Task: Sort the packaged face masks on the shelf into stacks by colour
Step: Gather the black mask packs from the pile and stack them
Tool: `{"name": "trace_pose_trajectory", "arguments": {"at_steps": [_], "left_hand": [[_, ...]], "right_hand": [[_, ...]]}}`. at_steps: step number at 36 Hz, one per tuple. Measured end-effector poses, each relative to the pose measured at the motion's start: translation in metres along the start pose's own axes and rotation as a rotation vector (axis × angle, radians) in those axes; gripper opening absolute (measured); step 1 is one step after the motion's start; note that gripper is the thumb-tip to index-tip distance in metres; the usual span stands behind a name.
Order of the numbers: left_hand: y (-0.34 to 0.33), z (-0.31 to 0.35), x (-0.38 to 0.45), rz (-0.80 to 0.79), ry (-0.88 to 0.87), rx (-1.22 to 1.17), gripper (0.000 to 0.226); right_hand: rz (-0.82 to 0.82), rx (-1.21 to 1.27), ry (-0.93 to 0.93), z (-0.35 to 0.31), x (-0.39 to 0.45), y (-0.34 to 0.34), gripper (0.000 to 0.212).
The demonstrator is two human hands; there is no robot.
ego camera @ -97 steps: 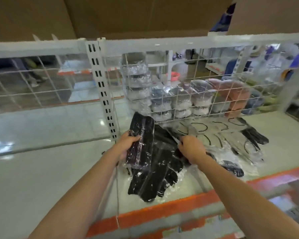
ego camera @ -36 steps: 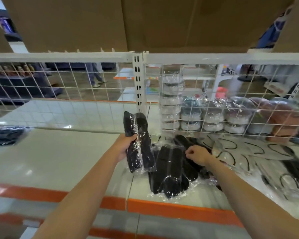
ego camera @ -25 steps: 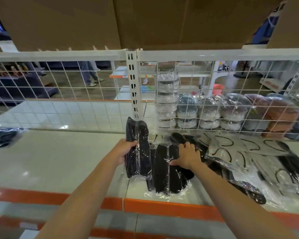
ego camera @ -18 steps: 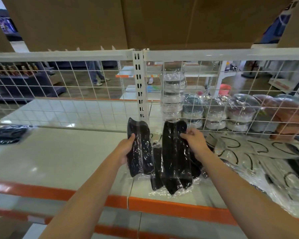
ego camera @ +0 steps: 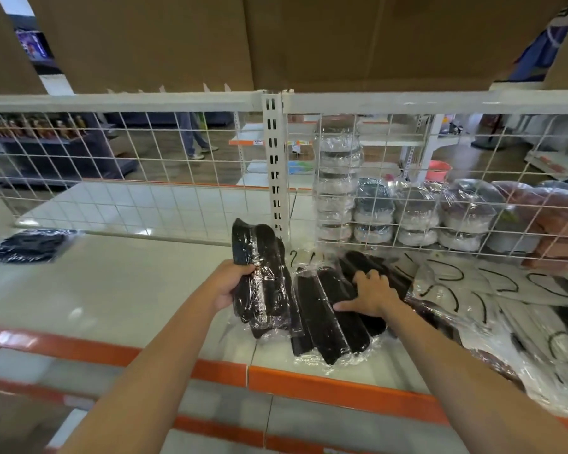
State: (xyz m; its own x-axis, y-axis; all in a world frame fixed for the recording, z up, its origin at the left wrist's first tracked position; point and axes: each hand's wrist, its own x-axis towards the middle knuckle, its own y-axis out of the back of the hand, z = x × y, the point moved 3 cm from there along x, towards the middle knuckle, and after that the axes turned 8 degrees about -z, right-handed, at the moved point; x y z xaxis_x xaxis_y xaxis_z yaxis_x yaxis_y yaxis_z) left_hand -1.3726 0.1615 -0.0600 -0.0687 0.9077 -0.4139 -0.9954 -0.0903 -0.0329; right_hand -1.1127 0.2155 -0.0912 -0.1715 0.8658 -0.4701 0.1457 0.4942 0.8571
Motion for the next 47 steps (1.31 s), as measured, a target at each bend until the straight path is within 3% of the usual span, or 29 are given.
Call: {"name": "trace_pose_trajectory", "arguments": {"at_steps": [2, 5, 7, 8, 12, 14, 18, 21, 23, 25, 27, 30, 31, 33, 35, 37, 38, 40, 42, 47], "left_hand": [[0.001, -0.001, -0.002, 0.013, 0.003, -0.001, 0.019], [-0.001, -0.003, -0.004, 0.029, 0.019, 0.006, 0.017], [-0.004, -0.003, -0.007, 0.032, 0.023, 0.003, 0.015], [-0.006, -0.003, -0.009, 0.029, 0.024, -0.002, 0.013], [-0.013, -0.004, -0.011, 0.034, 0.041, -0.048, 0.016], [-0.019, -0.005, -0.01, 0.034, 0.042, -0.071, 0.022], [-0.034, -0.001, -0.012, 0.065, 0.045, -0.07, 0.027], [-0.039, 0.001, -0.011, 0.092, 0.047, -0.08, 0.029], [-0.042, 0.001, -0.011, 0.093, 0.043, -0.117, 0.034], [-0.048, 0.001, -0.013, 0.069, 0.027, -0.185, 0.04], [-0.059, 0.001, -0.015, -0.027, -0.005, -0.287, 0.051], [-0.074, 0.003, -0.02, -0.212, -0.079, -0.341, 0.068], [-0.077, 0.003, -0.022, -0.208, -0.109, -0.291, 0.064], [-0.077, 0.003, -0.029, -0.076, -0.178, -0.126, 0.035], [-0.071, 0.002, -0.035, 0.053, -0.239, -0.047, 0.013], [-0.063, 0.002, -0.044, 0.117, -0.301, 0.001, 0.015], [-0.058, 0.003, -0.049, 0.145, -0.339, 0.037, 0.016], [-0.048, 0.004, -0.06, 0.217, -0.42, 0.096, 0.013], [-0.038, 0.006, -0.071, 0.281, -0.484, 0.121, 0.009], [-0.004, 0.009, -0.083, 0.323, -0.552, 0.092, 0.011]], "right_hand": [[0.064, -0.05, -0.018, -0.001, 0.001, -0.007, 0.083], [0.172, -0.024, 0.02, -0.008, 0.003, 0.0, 0.04], [0.26, 0.153, 0.066, -0.007, 0.005, 0.009, 0.012], [0.291, 0.298, 0.081, -0.006, 0.004, 0.014, 0.009], [0.271, 0.877, 0.17, -0.01, -0.001, 0.034, 0.012], [0.259, 1.01, 0.205, -0.016, -0.006, 0.043, 0.019], [0.349, 0.514, 0.161, -0.017, -0.015, 0.058, 0.042], [0.436, 0.501, 0.126, -0.007, -0.018, 0.061, 0.036], [0.424, 0.781, 0.173, -0.004, -0.018, 0.063, 0.028], [0.265, 1.214, 0.284, -0.011, -0.021, 0.062, 0.019], [0.107, 1.385, 0.396, -0.024, -0.028, 0.06, 0.011], [0.154, 1.022, 0.476, -0.047, -0.036, 0.052, 0.01], [0.203, 0.827, 0.478, -0.054, -0.035, 0.048, 0.011], [0.293, 0.562, 0.47, -0.064, -0.03, 0.038, 0.028], [0.323, 0.595, 0.432, -0.068, -0.026, 0.03, 0.043], [0.185, 0.78, 0.426, -0.071, -0.023, 0.023, 0.062], [0.073, 0.867, 0.47, -0.075, -0.022, 0.019, 0.062], [-0.07, 0.915, 0.586, -0.088, -0.029, 0.013, 0.041], [-0.055, 0.908, 0.665, -0.103, -0.036, 0.014, 0.026], [0.035, 0.912, 0.766, -0.145, -0.044, 0.011, 0.034]]}}
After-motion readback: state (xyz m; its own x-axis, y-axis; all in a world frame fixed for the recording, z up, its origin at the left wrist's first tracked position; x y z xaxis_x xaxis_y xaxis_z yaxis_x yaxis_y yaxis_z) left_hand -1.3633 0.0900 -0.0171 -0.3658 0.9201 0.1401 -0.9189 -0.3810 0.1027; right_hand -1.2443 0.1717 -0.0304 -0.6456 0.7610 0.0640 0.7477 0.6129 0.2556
